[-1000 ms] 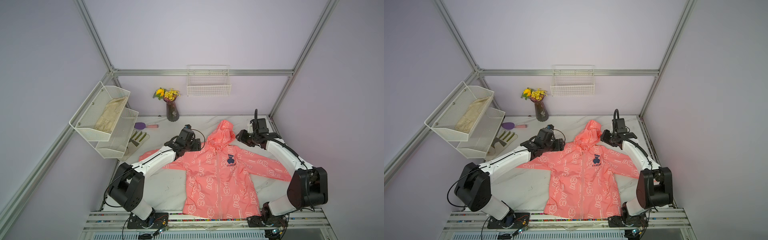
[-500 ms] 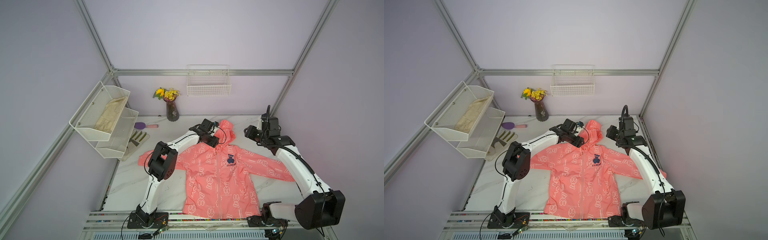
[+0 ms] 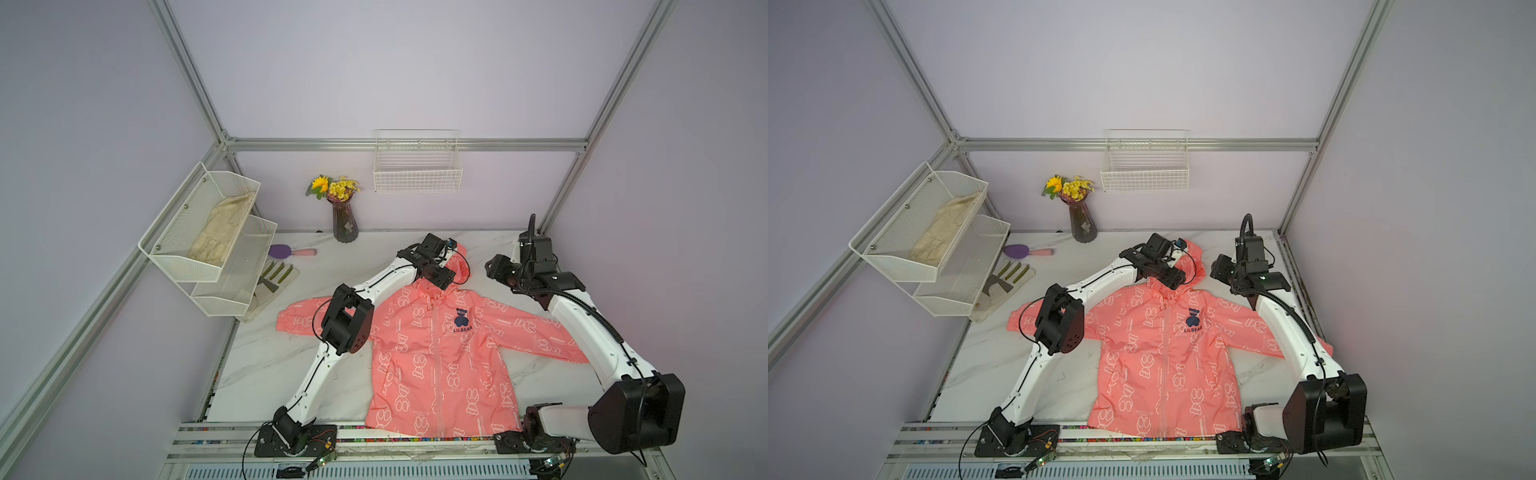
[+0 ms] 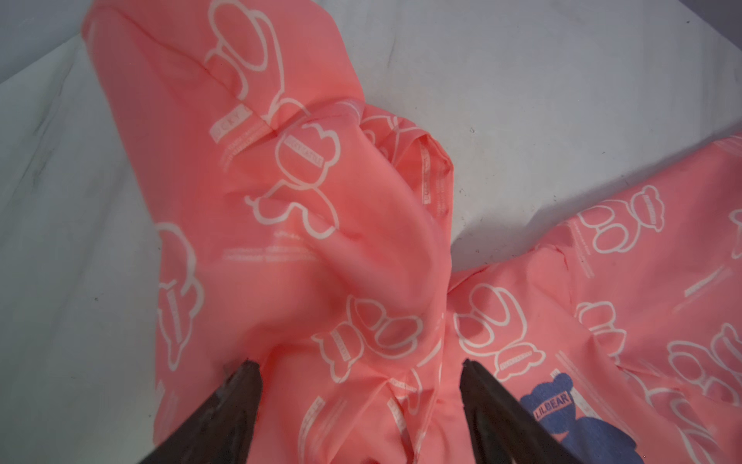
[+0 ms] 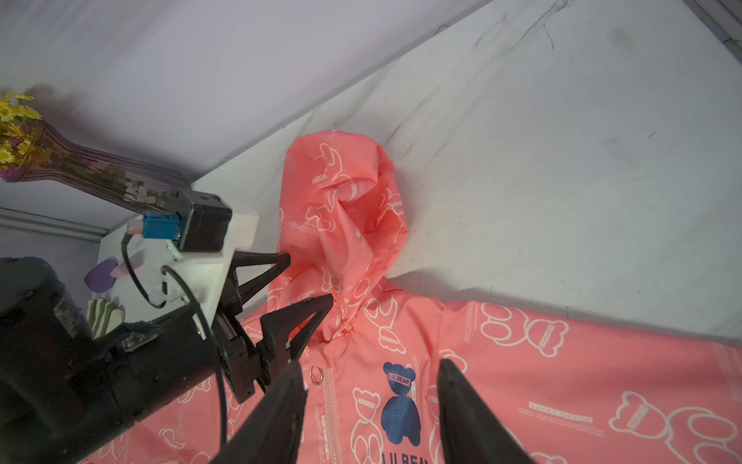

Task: Unzip the jacket
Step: Flatten out the jacket at the center of the board.

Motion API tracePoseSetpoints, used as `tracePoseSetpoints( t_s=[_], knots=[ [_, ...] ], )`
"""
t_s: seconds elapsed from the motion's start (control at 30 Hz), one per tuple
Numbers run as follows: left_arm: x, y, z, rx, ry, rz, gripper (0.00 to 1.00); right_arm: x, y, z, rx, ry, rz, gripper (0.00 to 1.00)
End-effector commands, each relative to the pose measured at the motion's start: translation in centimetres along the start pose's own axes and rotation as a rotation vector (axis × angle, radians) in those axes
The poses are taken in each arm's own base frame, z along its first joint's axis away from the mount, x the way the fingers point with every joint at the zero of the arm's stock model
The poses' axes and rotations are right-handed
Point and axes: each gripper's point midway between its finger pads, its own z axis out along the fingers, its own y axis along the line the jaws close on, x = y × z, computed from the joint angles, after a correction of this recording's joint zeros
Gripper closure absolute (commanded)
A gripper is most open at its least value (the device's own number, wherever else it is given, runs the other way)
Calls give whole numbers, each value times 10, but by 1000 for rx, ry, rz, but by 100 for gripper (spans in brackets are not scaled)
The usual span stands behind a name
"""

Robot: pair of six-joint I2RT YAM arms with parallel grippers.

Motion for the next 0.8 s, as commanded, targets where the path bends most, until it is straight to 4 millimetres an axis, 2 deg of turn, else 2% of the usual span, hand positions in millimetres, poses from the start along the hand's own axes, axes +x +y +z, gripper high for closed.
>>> tracePoseSetpoints(
  t_s=[0.0,0.17,0.3,0.4,0.57,0.7,0.77],
  knots=[
    [-16,-9,0,-46,-30,93,19,1,-2,3,2,-1,2,43],
    [-16,-16,15,-39,-34,108,17,0,-4,3,15,-4,0,39],
    [-21,-10,28,-90,-53,98,16,2,-6,5,19,4,-2,37],
    [-27,9,34,-198,-83,60,22,4,-6,5,21,9,-1,37],
    [-28,50,31,-311,-112,-58,53,5,-8,4,24,8,-5,37],
    [-28,76,21,-294,-125,-167,58,5,-8,6,23,11,-5,38],
    [-32,81,13,-297,-138,-169,51,6,-7,8,17,17,-5,38]
  ],
)
